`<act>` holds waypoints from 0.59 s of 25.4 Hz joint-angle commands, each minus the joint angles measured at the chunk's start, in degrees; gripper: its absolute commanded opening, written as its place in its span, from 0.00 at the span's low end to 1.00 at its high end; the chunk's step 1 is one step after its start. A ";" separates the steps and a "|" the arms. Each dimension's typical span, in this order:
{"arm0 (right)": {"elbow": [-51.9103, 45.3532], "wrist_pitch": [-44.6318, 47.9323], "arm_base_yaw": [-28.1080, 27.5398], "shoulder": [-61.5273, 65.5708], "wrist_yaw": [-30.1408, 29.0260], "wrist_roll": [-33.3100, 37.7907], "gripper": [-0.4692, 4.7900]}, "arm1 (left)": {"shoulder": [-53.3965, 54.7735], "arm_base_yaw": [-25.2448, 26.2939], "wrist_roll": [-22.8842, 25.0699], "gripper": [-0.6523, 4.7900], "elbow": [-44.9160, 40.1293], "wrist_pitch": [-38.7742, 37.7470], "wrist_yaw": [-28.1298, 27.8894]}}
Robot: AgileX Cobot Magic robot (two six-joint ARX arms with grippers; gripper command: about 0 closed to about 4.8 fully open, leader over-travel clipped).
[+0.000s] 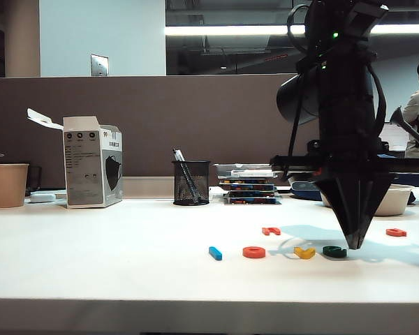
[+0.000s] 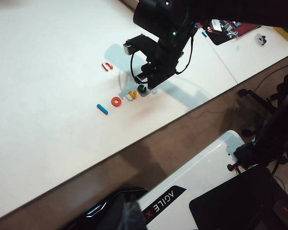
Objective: Select the appropriate letters from the row of letter magnets placed on the table to arrange into the word "love".
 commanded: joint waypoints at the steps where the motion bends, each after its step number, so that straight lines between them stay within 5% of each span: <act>1: 0.04 -0.26 0.09 -0.81 -0.52 -0.39 0.08 | -0.13 0.02 0.20 0.11 0.20 -0.04 0.17; 7: 0.09 3.04 -1.60 -7.08 5.75 -1.18 0.08 | -0.13 0.02 0.24 0.11 0.17 1.40 -0.81; 15: 0.07 5.40 -11.10 -20.65 9.11 -8.90 0.08 | -0.11 0.02 0.20 0.11 0.17 2.34 -4.13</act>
